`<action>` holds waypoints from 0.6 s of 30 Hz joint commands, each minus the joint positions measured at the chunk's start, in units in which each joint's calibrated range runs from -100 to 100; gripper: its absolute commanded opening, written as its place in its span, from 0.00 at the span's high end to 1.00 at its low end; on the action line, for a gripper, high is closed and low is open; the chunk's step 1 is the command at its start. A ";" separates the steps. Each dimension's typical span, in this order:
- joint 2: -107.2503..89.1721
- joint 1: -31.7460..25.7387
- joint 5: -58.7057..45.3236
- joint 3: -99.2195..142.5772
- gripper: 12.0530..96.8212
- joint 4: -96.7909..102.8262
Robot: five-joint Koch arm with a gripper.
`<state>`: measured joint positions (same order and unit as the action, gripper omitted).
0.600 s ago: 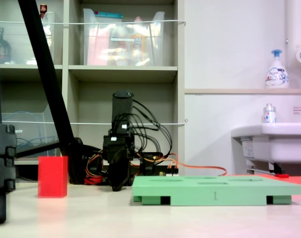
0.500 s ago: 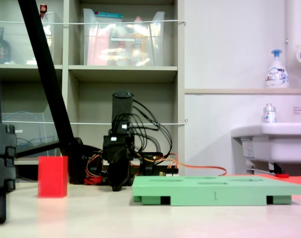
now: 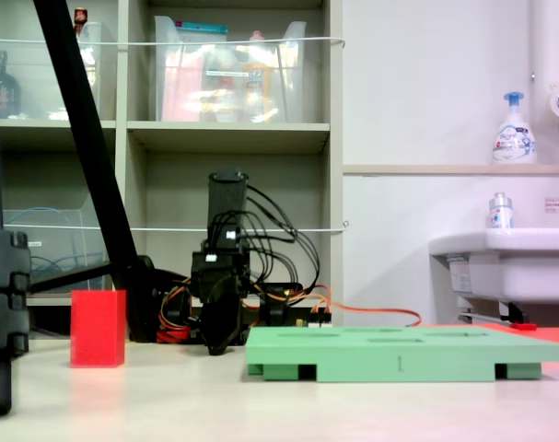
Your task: Put the square block into the corresponding hole
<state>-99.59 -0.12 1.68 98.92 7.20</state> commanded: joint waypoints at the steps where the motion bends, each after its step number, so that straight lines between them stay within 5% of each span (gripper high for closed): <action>1: -0.41 -0.05 -0.29 1.08 0.55 -5.70; 12: -0.41 6.06 25.45 1.08 0.61 0.56; 18: -0.41 10.31 35.16 -16.77 0.66 -33.82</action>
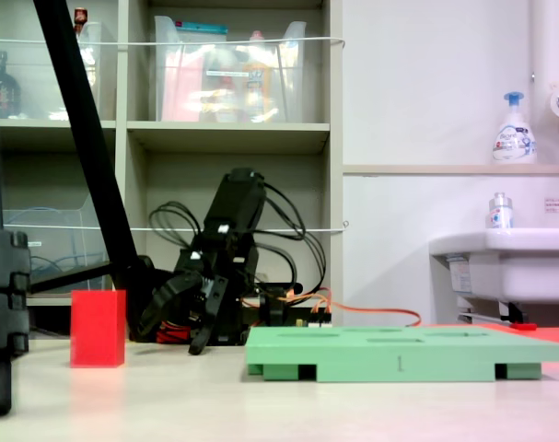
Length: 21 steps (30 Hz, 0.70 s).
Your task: Put the square block into the corresponding hole
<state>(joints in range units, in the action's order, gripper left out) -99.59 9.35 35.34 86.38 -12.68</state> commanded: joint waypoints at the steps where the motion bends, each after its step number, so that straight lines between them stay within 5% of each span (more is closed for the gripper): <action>1: -0.41 1.27 2.20 -8.81 0.69 -21.17; 11: 0.15 2.34 2.54 -35.53 0.69 -50.64; 16: 20.54 2.30 2.34 -60.76 0.39 -71.24; 21: 38.56 2.64 2.25 -79.70 0.35 -78.75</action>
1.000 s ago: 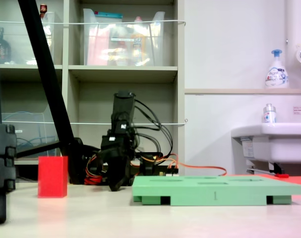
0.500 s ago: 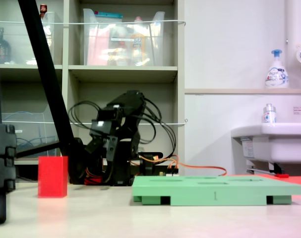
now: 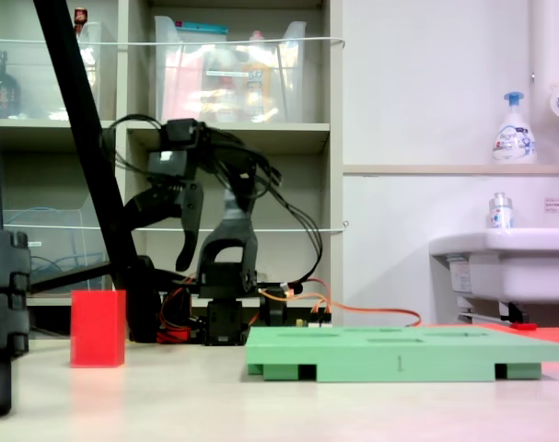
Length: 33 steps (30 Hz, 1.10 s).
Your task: Put the square block into the corresponding hole
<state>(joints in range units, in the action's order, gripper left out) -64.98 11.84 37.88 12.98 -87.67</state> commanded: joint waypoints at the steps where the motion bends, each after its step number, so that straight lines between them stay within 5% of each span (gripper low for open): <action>1: 8.14 0.44 -0.49 -9.99 0.35 -5.31; 10: 38.02 0.24 -1.47 -29.83 0.23 -8.96; 33: 71.82 -1.17 -1.51 -43.19 0.23 -7.04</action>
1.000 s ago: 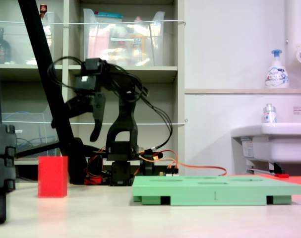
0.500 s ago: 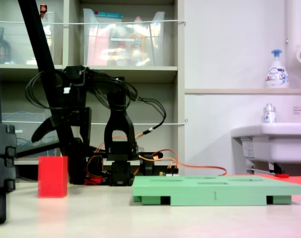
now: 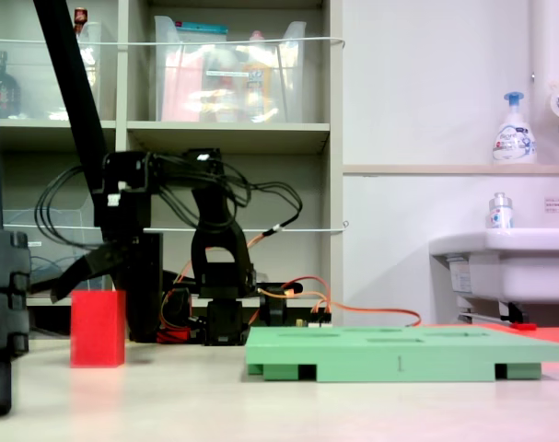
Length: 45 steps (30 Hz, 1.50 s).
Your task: Put the square block into the corresponding hole
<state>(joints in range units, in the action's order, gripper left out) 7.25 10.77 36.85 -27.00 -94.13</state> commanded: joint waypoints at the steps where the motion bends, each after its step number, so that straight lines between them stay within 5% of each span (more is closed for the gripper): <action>1: -0.27 -0.10 -0.49 -2.91 0.23 -0.58; 12: -0.13 0.29 -0.44 -1.42 0.58 -2.70; 19: -0.13 1.07 -0.44 2.37 0.68 -2.89; 23: 0.01 1.51 -0.34 2.97 0.85 -4.53; 45: -16.05 -1.66 4.10 -3.91 0.85 -5.87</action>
<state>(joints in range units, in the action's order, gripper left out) -4.65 10.09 40.07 -25.43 -96.38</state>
